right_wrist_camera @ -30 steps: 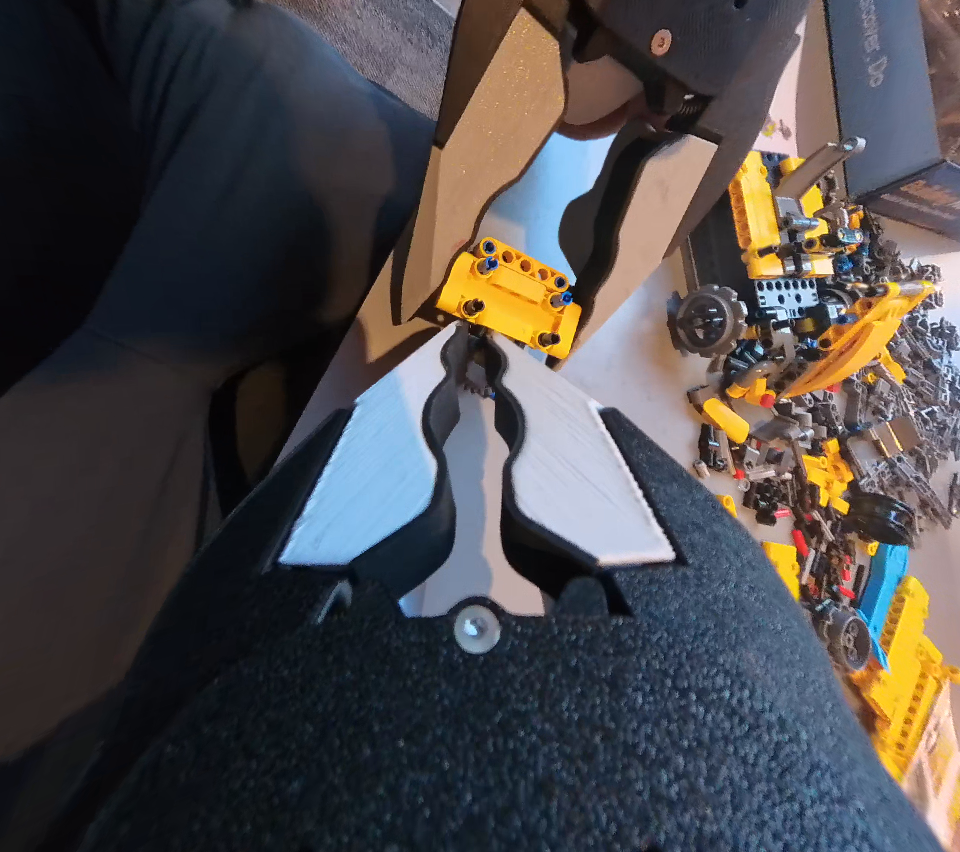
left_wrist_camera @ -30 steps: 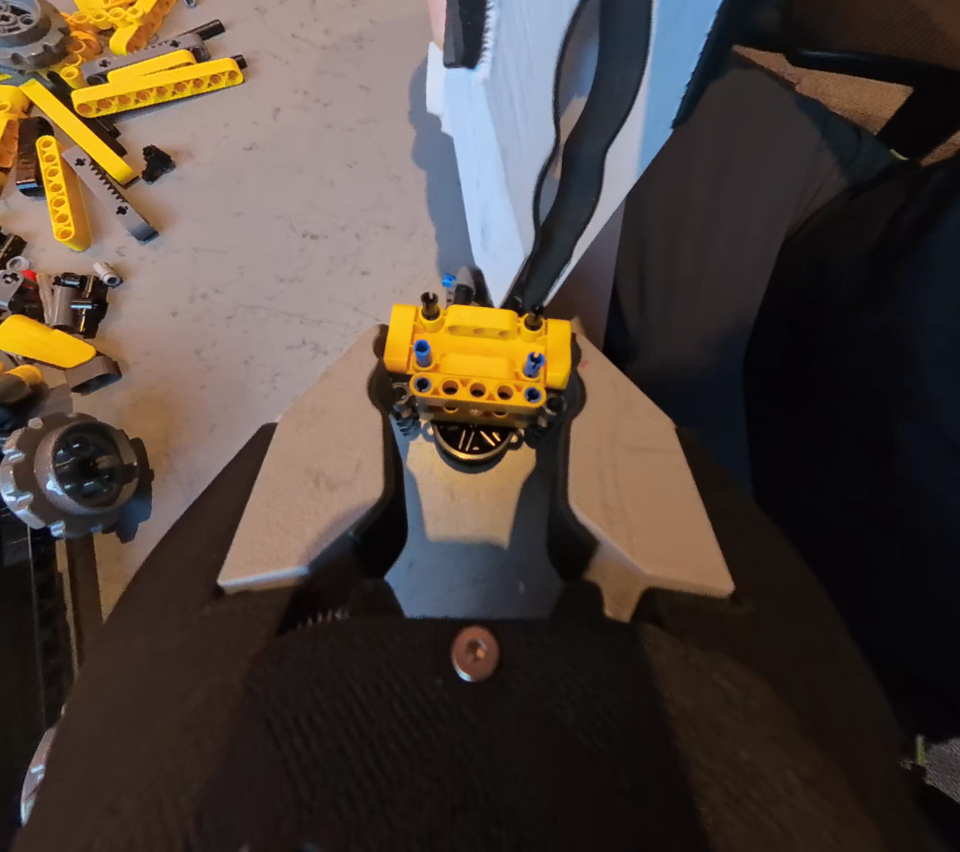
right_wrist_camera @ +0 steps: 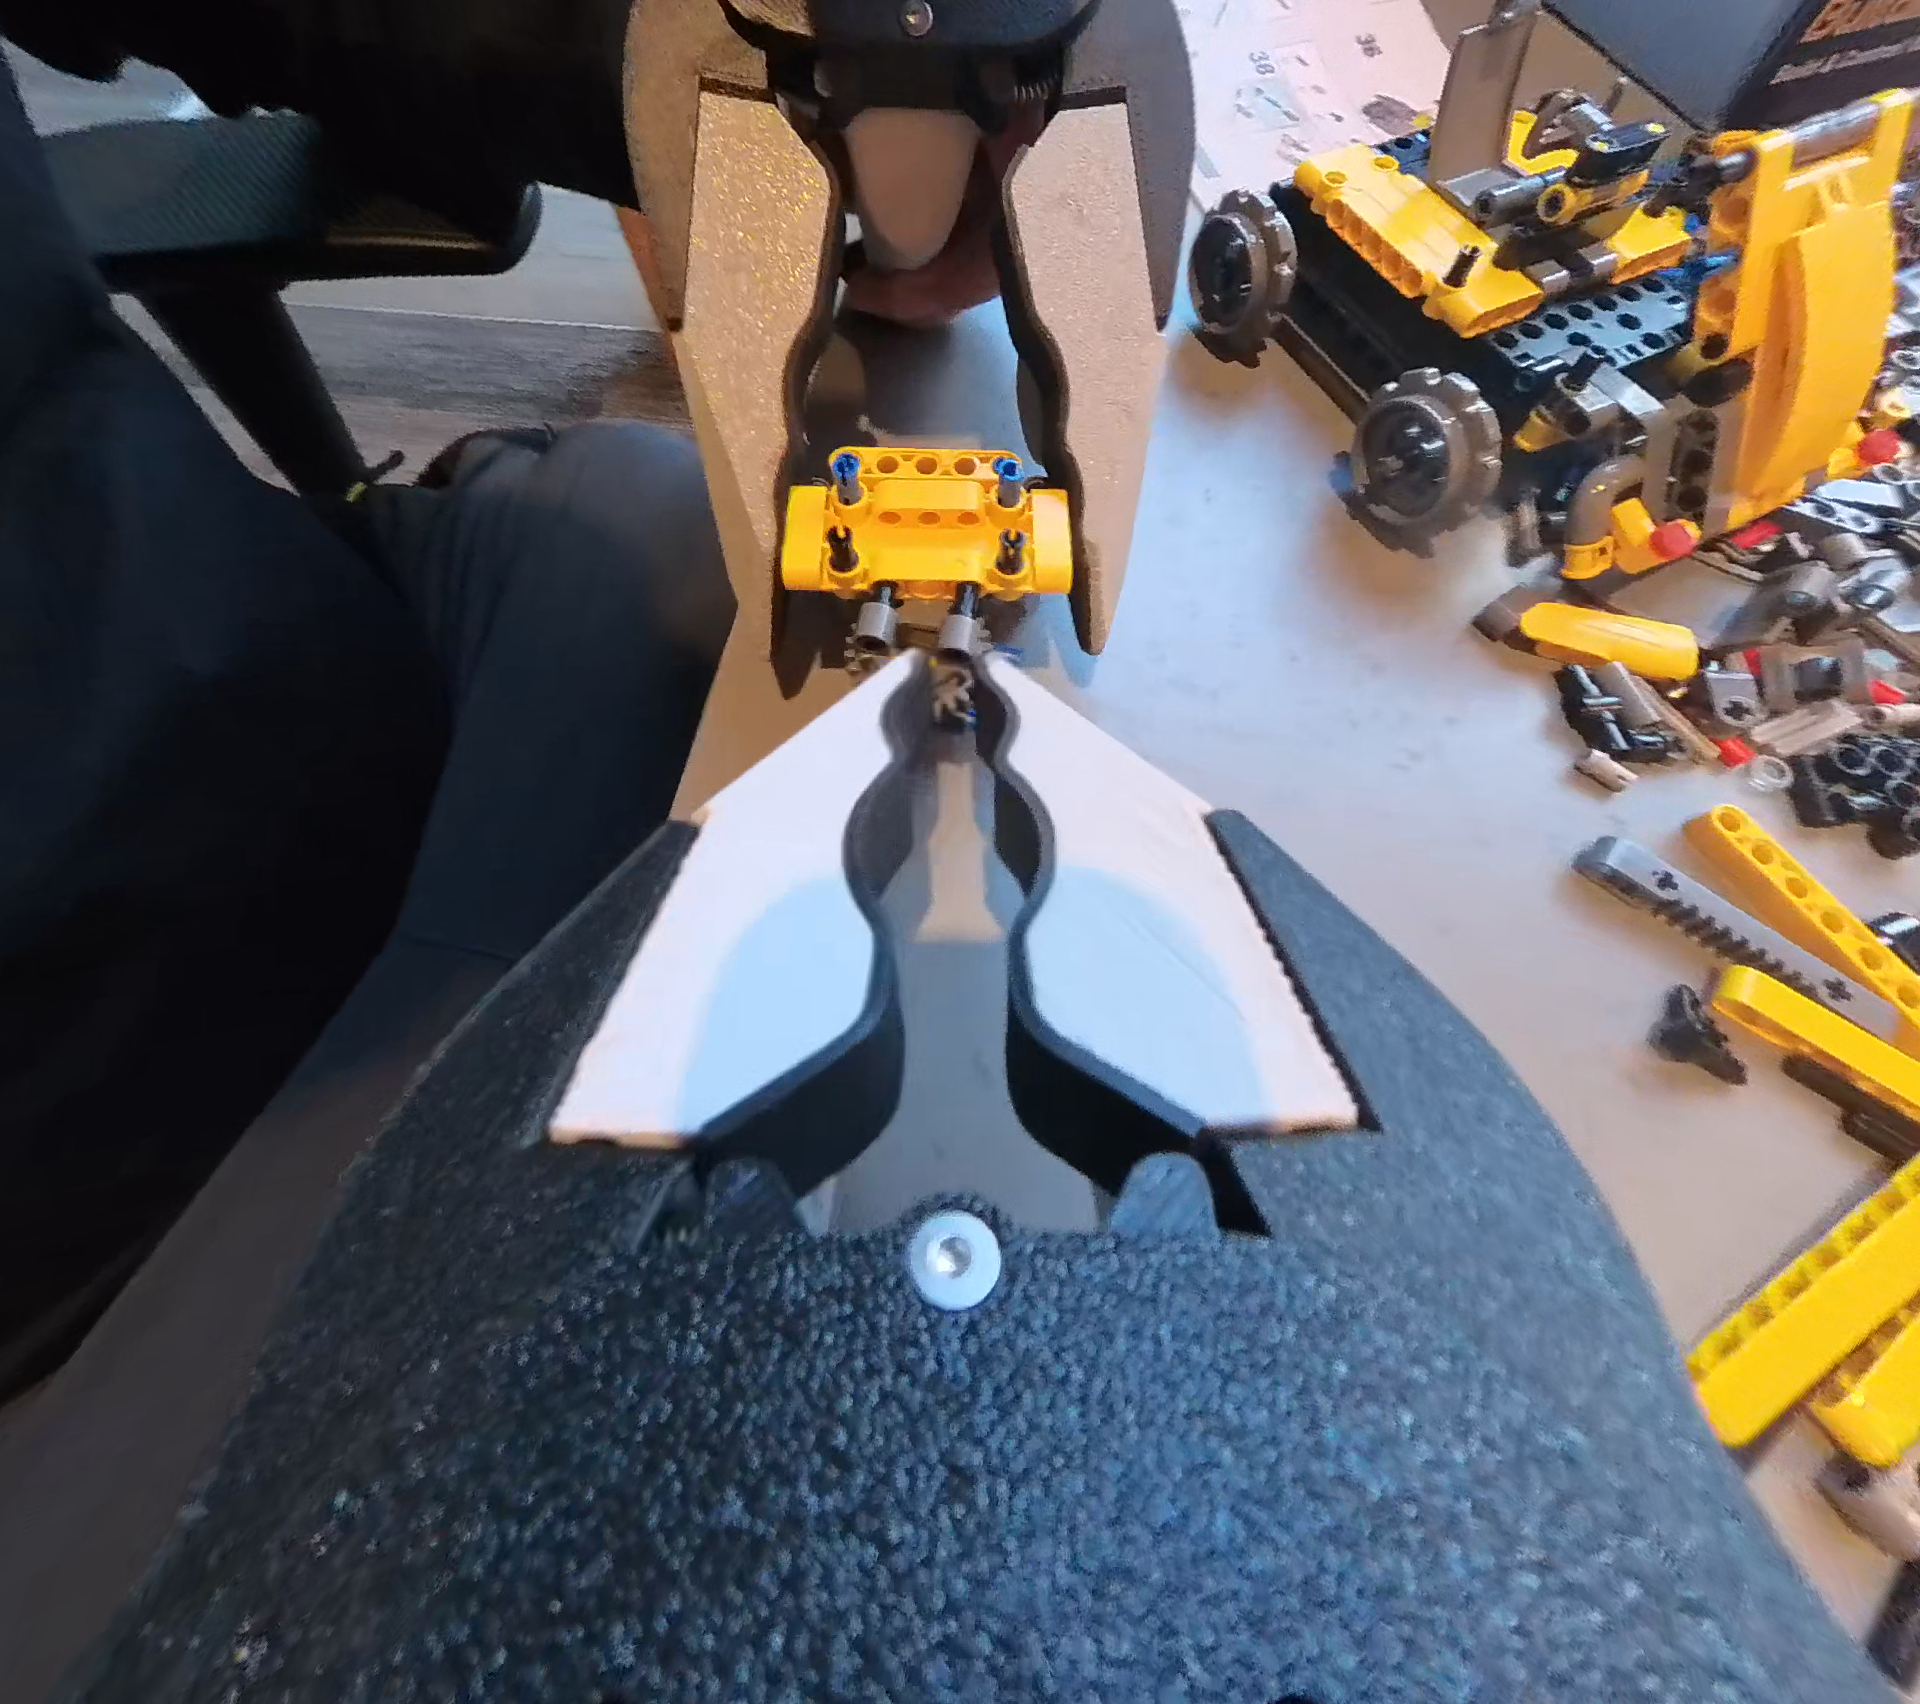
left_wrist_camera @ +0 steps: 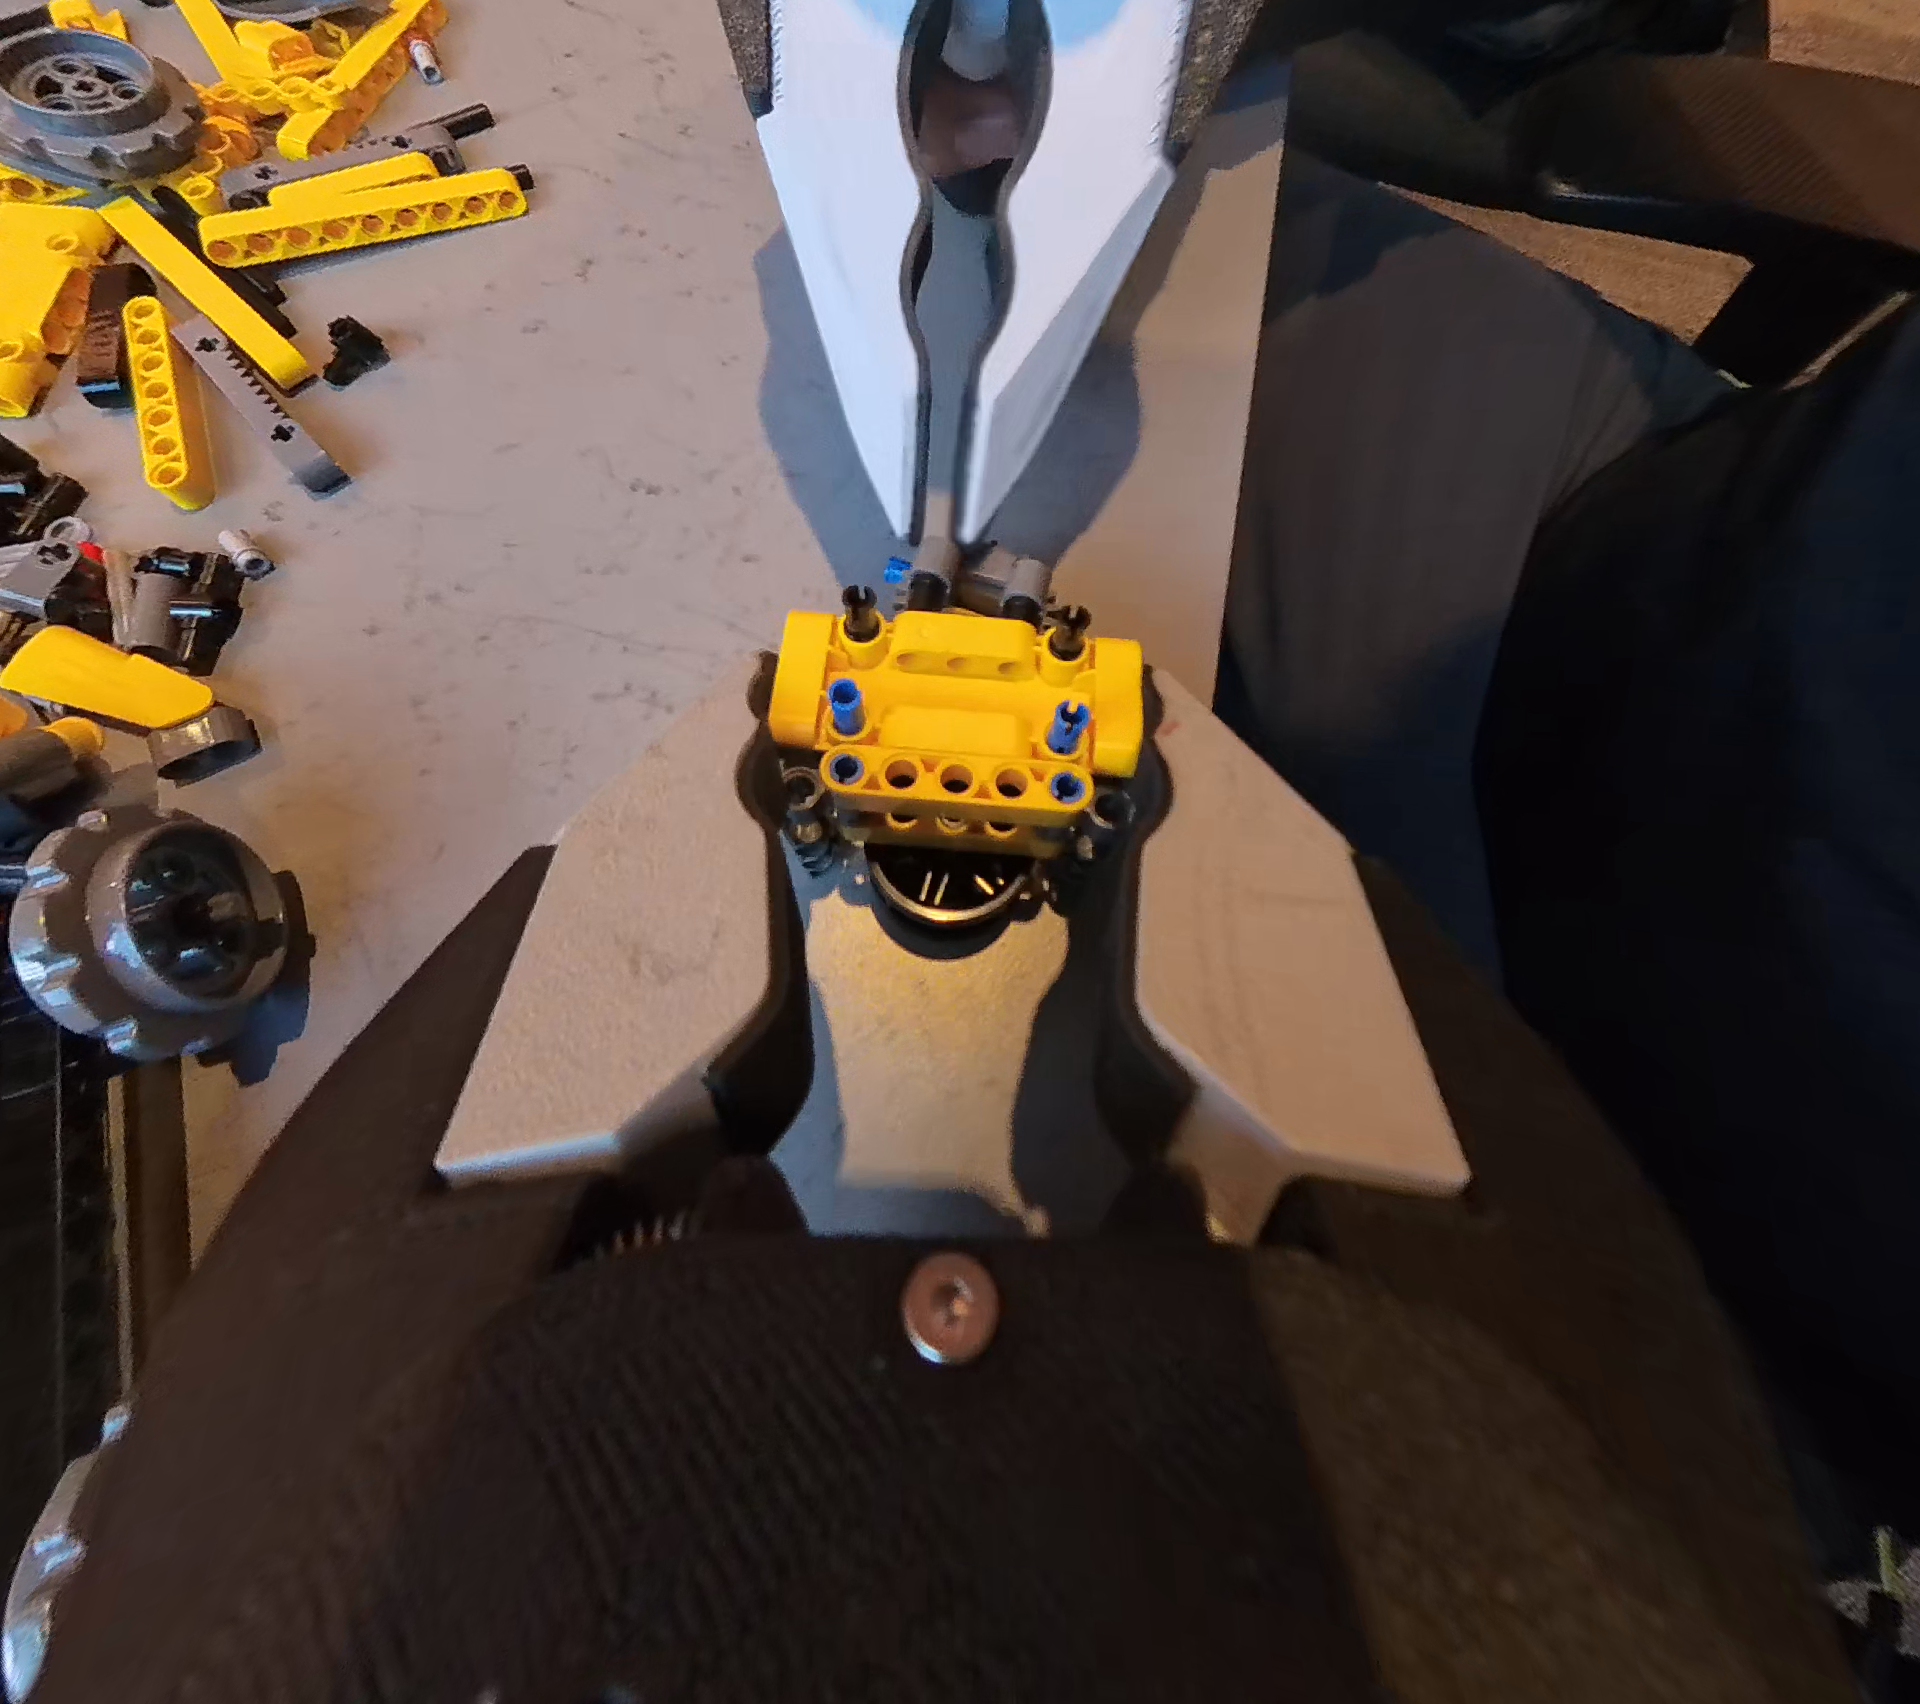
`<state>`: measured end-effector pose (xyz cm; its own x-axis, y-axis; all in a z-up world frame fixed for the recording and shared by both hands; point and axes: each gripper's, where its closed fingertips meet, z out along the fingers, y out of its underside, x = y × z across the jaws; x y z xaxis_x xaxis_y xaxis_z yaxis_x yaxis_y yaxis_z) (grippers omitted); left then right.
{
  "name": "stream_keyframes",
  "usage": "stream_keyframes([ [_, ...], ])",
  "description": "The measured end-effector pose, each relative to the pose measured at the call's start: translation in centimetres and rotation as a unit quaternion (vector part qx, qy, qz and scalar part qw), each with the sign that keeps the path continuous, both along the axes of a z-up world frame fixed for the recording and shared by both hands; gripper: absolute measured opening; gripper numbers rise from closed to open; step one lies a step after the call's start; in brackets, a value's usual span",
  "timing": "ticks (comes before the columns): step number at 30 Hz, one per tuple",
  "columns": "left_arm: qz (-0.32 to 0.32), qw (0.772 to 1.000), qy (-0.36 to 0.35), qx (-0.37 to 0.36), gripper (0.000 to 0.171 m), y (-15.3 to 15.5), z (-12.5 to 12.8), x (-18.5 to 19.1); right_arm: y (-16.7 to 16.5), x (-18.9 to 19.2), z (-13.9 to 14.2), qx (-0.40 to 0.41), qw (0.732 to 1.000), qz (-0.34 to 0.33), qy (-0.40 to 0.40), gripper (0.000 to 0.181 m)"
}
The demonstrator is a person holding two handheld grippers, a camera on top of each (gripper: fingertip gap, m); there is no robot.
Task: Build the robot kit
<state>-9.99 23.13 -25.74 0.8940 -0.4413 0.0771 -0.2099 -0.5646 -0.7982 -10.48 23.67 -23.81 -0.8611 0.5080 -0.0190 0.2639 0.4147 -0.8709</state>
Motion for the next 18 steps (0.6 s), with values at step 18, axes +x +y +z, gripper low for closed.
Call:
stream_keyframes([
  [18, -0.024, 1.0, 0.001, -0.002, 0.066, -0.4, 0.0, 0.4, -1.2, -0.3, -0.4, 0.032, 0.998, 0.047, 0.029, 0.006],
])
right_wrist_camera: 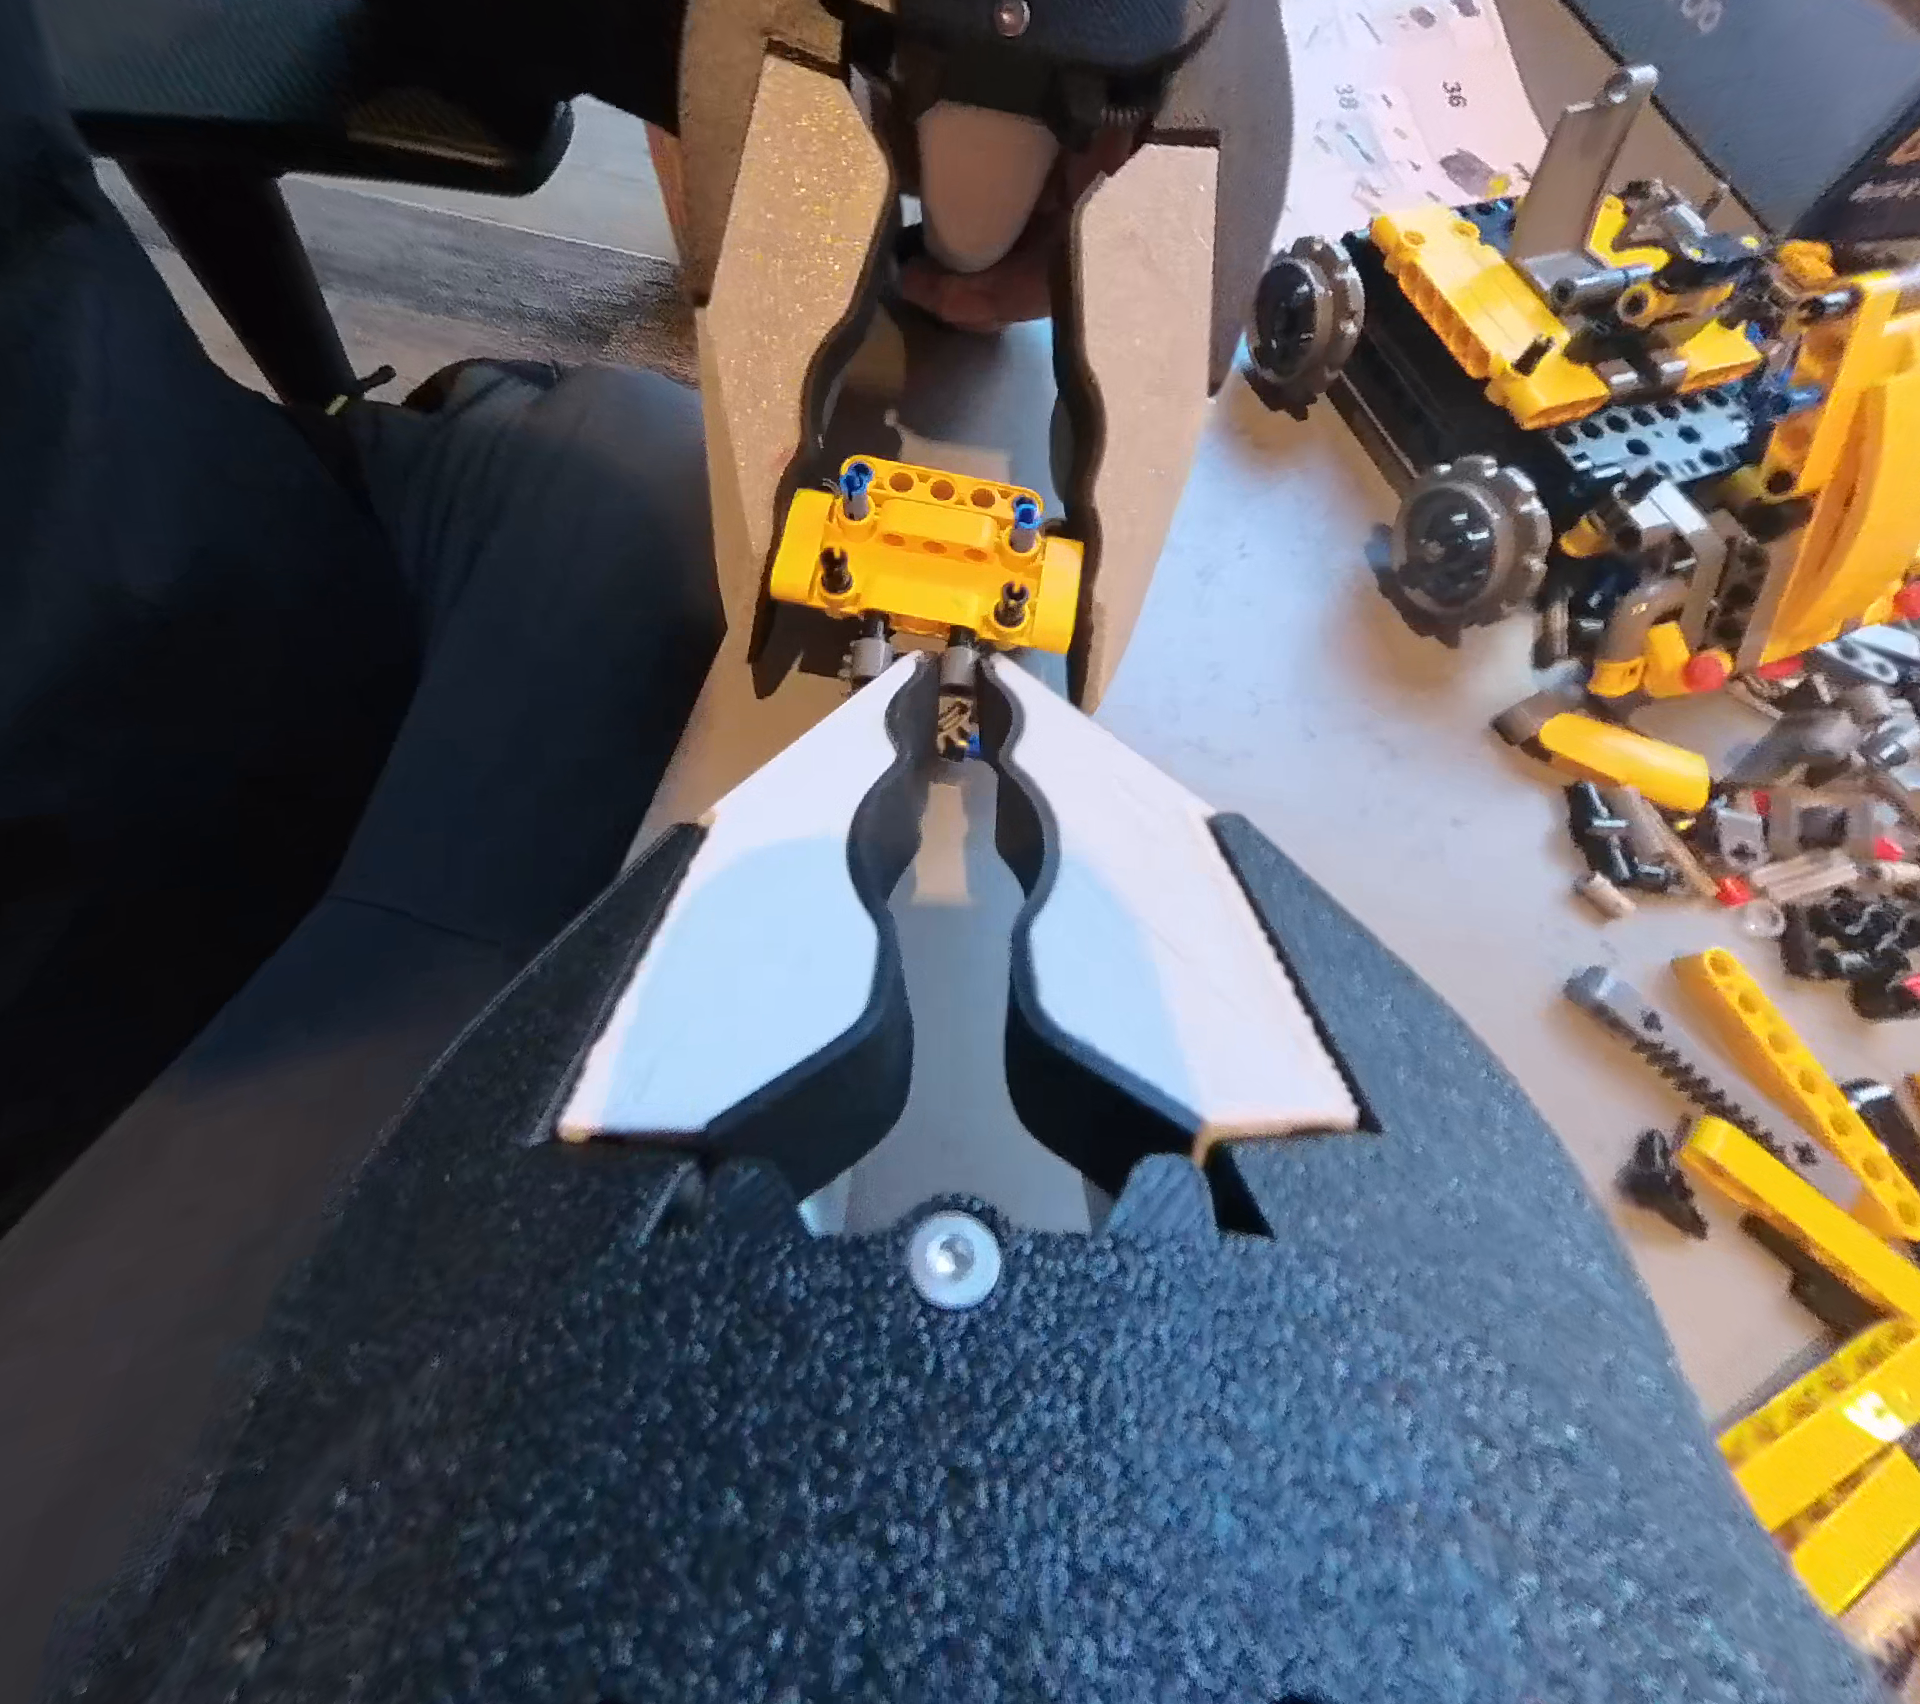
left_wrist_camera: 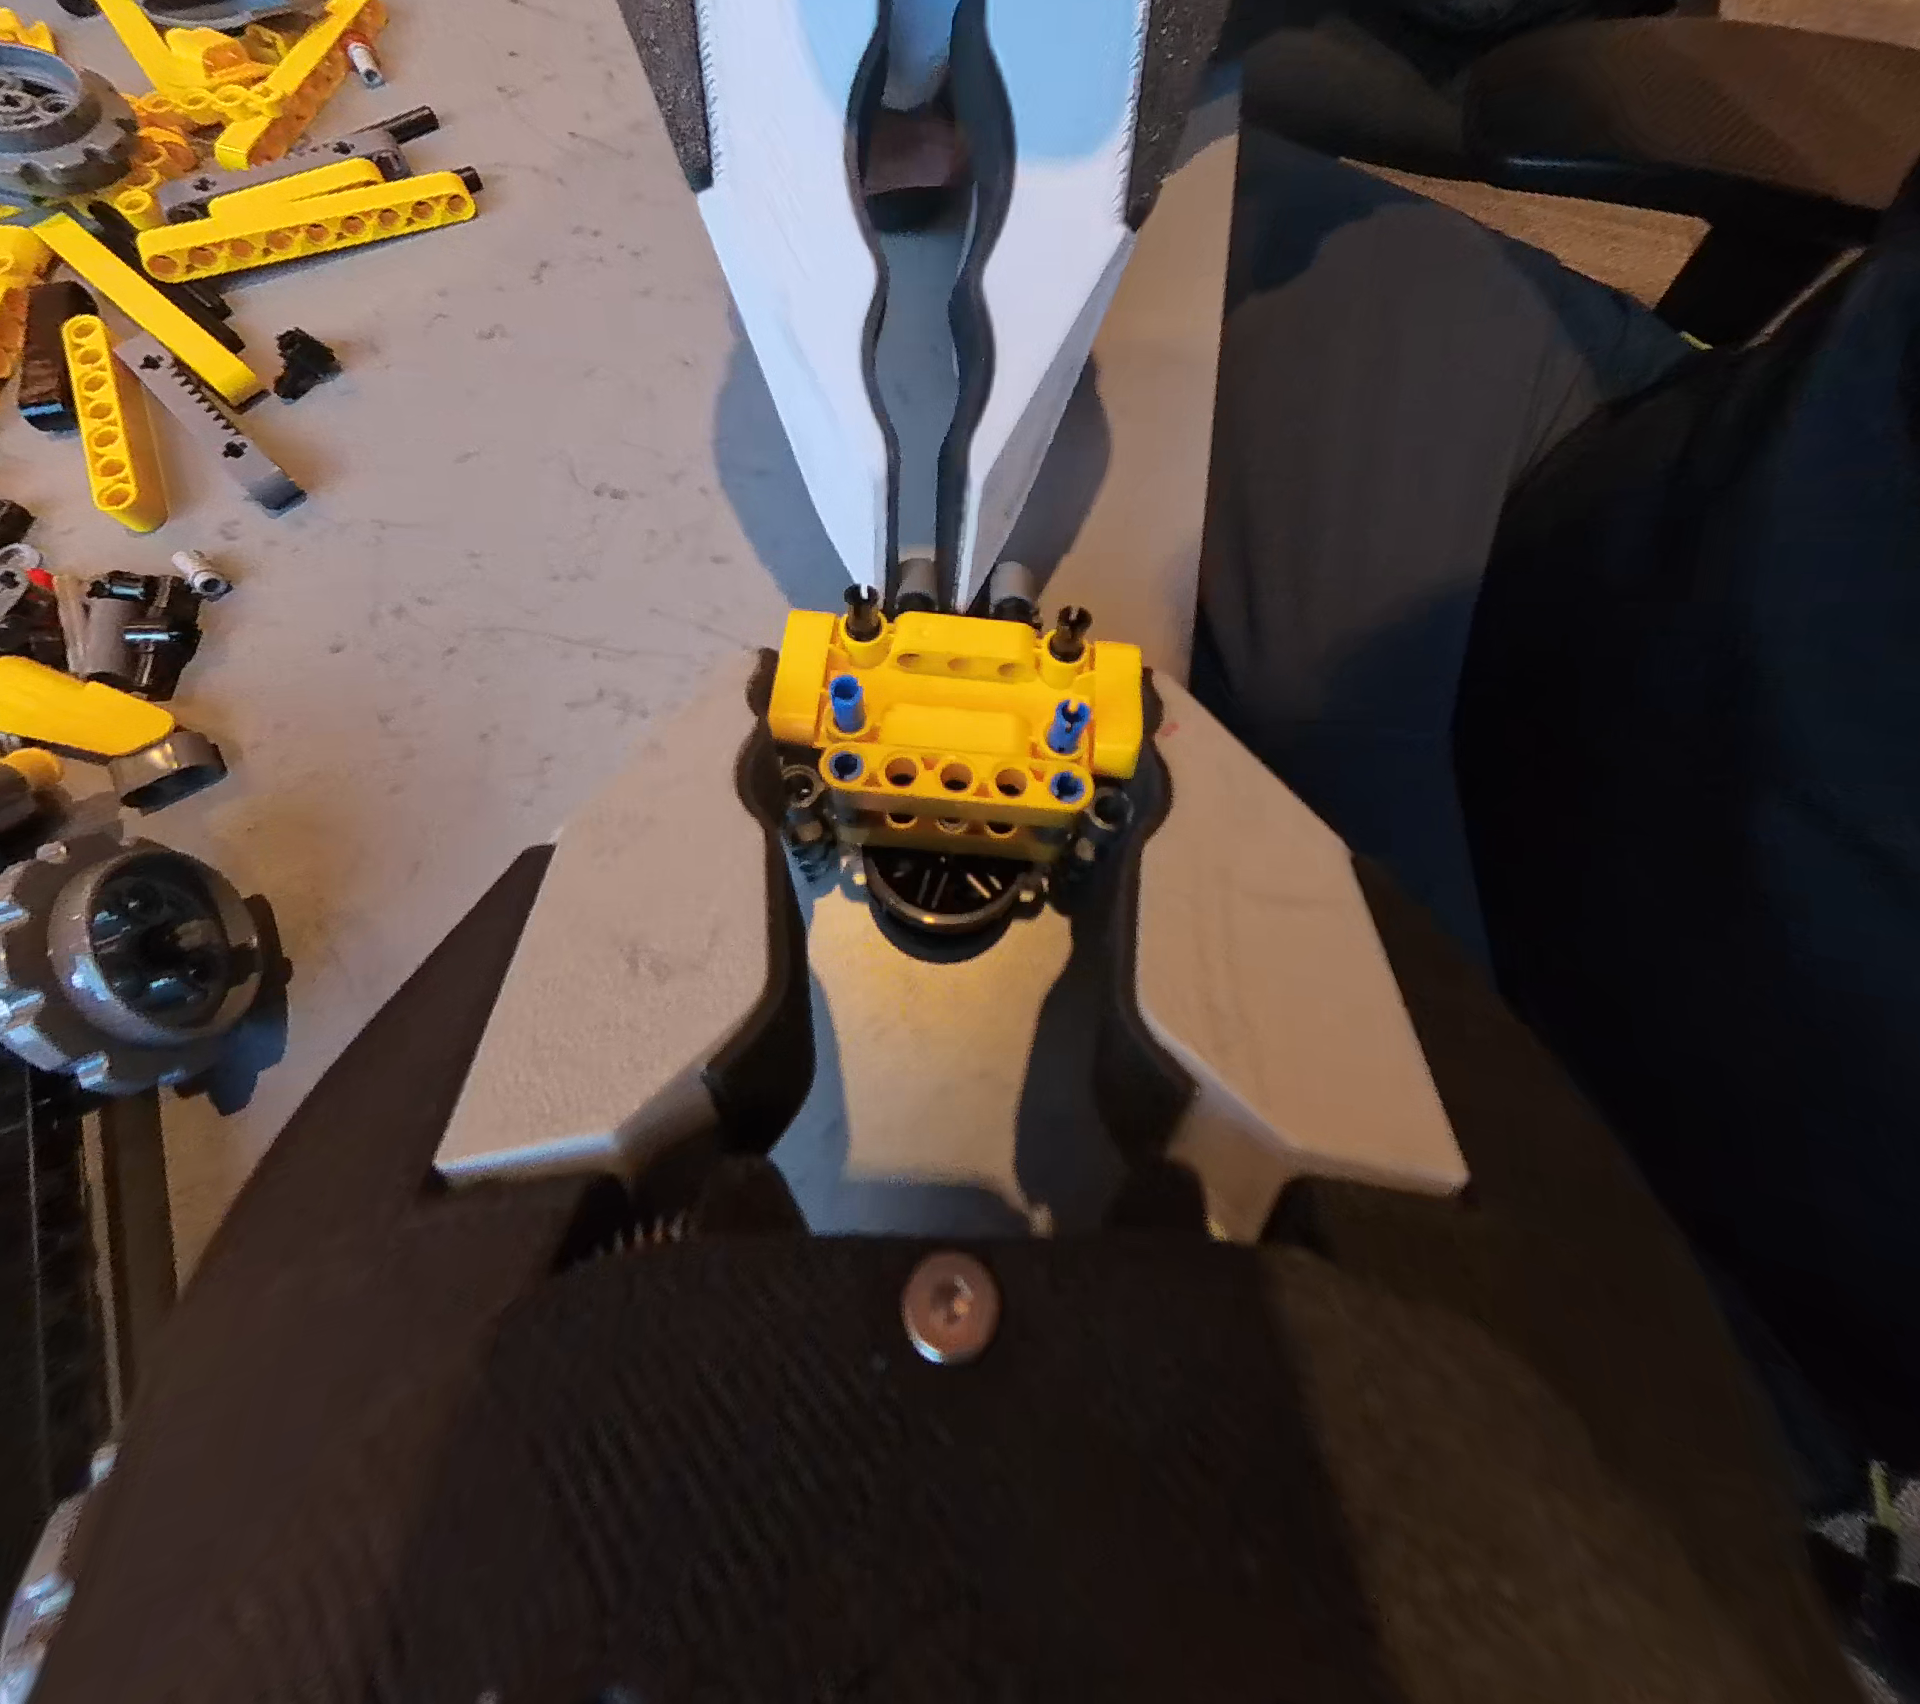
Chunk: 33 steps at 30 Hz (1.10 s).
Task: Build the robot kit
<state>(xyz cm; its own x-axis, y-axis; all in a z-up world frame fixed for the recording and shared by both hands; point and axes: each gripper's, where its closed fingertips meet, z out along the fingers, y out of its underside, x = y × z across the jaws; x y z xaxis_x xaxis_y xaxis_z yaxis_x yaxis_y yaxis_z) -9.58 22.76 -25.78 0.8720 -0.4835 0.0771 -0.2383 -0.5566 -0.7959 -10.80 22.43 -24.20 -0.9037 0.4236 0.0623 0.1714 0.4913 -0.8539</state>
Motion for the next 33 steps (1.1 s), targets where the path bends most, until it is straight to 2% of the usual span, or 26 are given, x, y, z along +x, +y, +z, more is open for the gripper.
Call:
stream_keyframes([
  [4, -0.003, 1.0, 0.006, 0.002, 0.065, -0.3, -0.1, -0.2, -0.3, -0.3, 0.1, 0.004, 1.0, 0.008, -0.009, 0.005],
  [8, 0.022, 1.0, 0.012, 0.0, 0.066, 0.1, -0.1, -0.7, 0.0, -0.8, -0.2, 0.013, 0.999, -0.033, -0.019, 0.006],
  [12, 0.029, 1.0, 0.004, 0.002, 0.065, 0.4, 0.0, -0.7, 0.4, -0.8, -0.1, -0.006, 0.998, -0.038, -0.051, 0.007],
  [14, 0.029, 1.0, 0.002, 0.002, 0.065, 0.4, 0.0, -0.7, 1.0, -0.5, 0.2, -0.018, 0.998, -0.032, -0.06, 0.015],
  [15, 0.033, 0.999, 0.0, 0.003, 0.065, 0.4, 0.1, -0.8, 1.3, -0.5, 0.4, -0.023, 0.997, -0.035, -0.057, 0.025],
  [19, 0.041, 0.999, 0.007, 0.005, 0.065, 0.5, 0.0, -1.0, 1.0, 0.8, 0.9, -0.03, 0.999, -0.03, -0.029, 0.023],
  [21, 0.046, 0.999, -0.001, 0.007, 0.065, 0.6, 0.2, -1.2, 1.4, 0.5, 0.7, -0.004, 0.998, -0.057, -0.008, 0.034],
  [23, 0.066, 0.995, -0.058, 0.037, 0.065, 1.0, 1.8, -1.6, 2.2, 0.2, 1.9, -0.023, 0.996, -0.088, 0.012, 0.036],
  [25, 0.092, 0.975, -0.178, 0.093, 0.066, 1.6, 4.8, -2.4, 3.0, 0.1, 3.8, -0.075, 0.99, -0.116, 0.024, 0.04],
  [28, 0.089, 0.921, -0.358, 0.126, 0.065, 1.8, 7.8, -2.4, 4.1, -0.2, 5.5, -0.108, 0.981, -0.153, 0.053, 0.038],
  [30, 0.064, 0.89, -0.43, 0.139, 0.066, 1.8, 9.2, -1.4, 4.6, -0.4, 5.9, -0.103, 0.978, -0.173, 0.063, 0.042],
  [33, 0.037, 0.84, -0.519, 0.153, 0.066, 1.8, 11.2, -0.7, 3.9, 0.2, 7.3, -0.102, 0.978, -0.163, 0.087, 0.044],
])
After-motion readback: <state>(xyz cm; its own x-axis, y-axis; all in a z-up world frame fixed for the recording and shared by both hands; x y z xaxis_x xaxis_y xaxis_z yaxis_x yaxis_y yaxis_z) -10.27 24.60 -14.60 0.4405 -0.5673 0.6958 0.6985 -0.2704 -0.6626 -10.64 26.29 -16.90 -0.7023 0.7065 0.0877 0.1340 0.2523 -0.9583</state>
